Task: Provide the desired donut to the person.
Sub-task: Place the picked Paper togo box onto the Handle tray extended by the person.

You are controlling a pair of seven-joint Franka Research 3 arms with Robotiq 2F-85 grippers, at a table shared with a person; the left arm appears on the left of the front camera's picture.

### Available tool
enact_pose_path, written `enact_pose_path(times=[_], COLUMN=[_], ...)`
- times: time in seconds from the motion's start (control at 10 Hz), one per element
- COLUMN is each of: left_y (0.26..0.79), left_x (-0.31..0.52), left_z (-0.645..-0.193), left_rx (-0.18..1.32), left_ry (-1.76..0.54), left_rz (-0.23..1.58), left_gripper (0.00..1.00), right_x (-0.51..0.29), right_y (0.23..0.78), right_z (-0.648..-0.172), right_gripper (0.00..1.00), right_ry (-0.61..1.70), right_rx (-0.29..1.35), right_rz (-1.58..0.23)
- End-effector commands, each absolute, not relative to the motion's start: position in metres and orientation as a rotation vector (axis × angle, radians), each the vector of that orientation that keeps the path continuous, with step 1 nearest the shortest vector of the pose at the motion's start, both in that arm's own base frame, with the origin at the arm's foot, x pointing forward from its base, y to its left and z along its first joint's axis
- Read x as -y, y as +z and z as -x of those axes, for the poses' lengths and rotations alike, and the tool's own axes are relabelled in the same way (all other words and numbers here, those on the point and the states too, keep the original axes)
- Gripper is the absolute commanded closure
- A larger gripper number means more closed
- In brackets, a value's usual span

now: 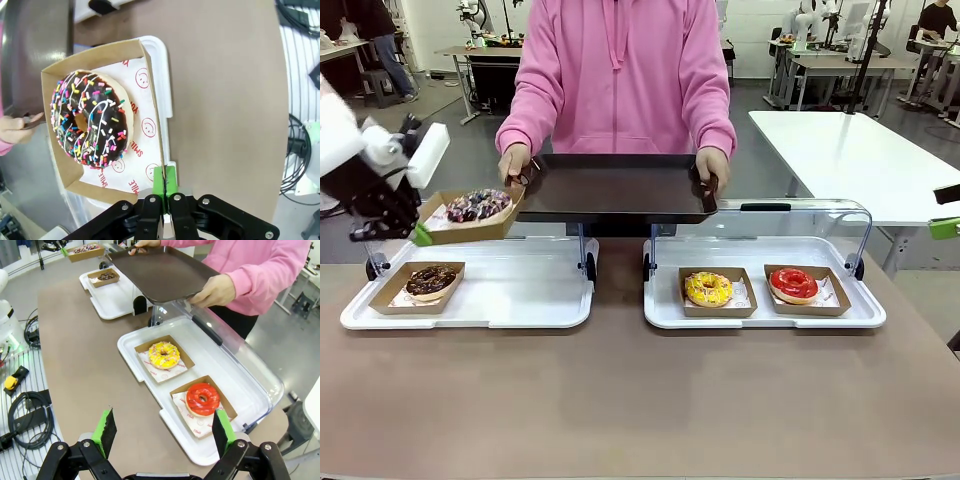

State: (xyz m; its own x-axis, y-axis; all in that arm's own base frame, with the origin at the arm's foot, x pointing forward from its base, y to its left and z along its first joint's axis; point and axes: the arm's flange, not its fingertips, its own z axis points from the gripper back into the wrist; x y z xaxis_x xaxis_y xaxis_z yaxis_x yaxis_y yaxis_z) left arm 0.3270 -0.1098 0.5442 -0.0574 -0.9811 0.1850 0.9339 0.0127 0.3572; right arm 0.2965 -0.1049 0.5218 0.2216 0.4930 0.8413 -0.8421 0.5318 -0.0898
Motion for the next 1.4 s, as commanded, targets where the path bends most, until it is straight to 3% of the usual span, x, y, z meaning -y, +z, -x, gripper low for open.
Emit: enact_pose_path(times=[0.0, 0.4, 0.8, 1.3], left_y=[0.575, 0.604, 0.583, 0.553], left_x=[0.139, 0.19, 0.225, 0.243], left_z=[-0.362, -0.435, -0.529, -0.564], left_rx=[0.377, 0.313, 0.28, 0.226], left_ry=[-1.519, -1.493, -1.61, -1.638], left_rz=[-0.169, -0.276, -0.277, -0.2], left_gripper=[0.99, 0.99, 0.99, 0.99], right_x=[0.105, 0.105, 0.105, 0.105], right_y=[0.521, 0.521, 0.521, 0.521], right_z=[-0.299, -0.299, -0.299, -0.299], right_gripper=[0.0, 0.0, 0.0, 0.0], right_ry=[0.97, 0.97, 0.97, 0.97], right_rx=[0.989, 0.989, 0.989, 0.989], right_rz=[-0.449, -0.449, -0.449, -0.449])
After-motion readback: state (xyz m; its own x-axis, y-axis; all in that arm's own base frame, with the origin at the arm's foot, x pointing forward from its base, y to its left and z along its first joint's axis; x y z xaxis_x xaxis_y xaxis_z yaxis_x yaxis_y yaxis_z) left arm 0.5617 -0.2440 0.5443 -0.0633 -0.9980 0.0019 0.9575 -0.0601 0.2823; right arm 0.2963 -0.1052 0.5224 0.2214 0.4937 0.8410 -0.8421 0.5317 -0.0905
